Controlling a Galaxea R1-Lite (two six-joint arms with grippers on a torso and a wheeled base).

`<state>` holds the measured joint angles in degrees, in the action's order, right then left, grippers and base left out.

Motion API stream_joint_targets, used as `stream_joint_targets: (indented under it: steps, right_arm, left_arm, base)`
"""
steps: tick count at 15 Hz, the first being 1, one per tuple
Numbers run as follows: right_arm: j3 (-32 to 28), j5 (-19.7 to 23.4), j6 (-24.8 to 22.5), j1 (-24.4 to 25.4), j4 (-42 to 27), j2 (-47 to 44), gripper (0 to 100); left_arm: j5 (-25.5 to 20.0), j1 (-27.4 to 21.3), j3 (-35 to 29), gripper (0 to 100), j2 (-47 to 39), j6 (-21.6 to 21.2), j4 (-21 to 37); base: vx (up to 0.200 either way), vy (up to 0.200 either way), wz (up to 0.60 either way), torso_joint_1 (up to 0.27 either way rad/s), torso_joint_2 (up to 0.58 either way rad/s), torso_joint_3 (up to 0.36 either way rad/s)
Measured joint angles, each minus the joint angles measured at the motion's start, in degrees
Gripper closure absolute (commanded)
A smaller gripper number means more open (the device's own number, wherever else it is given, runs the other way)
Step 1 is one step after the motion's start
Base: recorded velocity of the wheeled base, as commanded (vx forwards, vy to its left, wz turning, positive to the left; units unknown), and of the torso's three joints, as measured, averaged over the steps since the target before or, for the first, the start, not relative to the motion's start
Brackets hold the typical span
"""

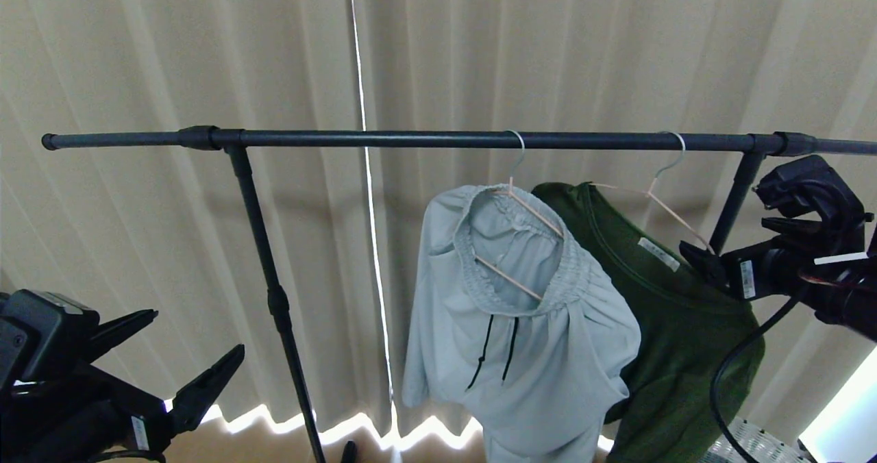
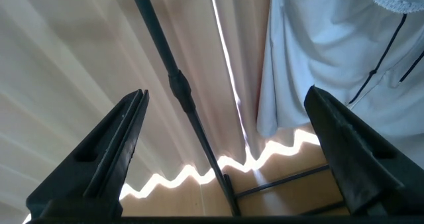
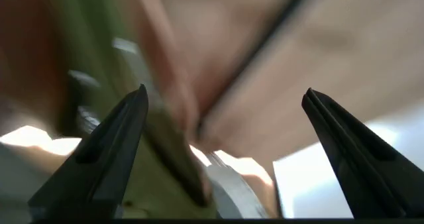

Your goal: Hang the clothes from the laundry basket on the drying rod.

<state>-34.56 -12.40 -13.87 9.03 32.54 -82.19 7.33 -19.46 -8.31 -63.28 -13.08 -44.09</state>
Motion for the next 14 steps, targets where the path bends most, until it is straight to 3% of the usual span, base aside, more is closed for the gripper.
stream_joint_targets:
  steps: [4, 8, 12, 14]
  right_arm:
    - [7.28, 2.33, 2.35, 0.02, 11.42, 3.13, 0]
    - [13.35, 5.45, 2.72, 0.17, 13.8, 13.36, 0]
    - [22.0, 6.24, 2.46, -0.09, 10.08, 26.78, 0]
    - [23.67, 6.0, 2.5, -1.02, 0.06, 33.22, 0]
  left_arm:
    - [0.17, 0.04, 0.18, 0, 1.93, -0.2, -0.11]
    - [1.71, 2.54, 2.94, 0, 12.24, -1.45, 3.34]
    - [2.27, 11.06, 2.91, 0, 29.2, -4.68, 25.38]
    - [2.39, 13.23, 1.43, 0, 38.45, -5.08, 38.74]
  base:
    - [0.0, 0.0, 0.0, 0.0, 0.0, 0.0]
    - [0.0, 0.0, 0.0, 0.0, 0.0, 0.0]
    - [0.0, 0.0, 0.0, 0.0, 0.0, 0.0]
    - [0.0, 0.0, 0.0, 0.0, 0.0, 0.0]
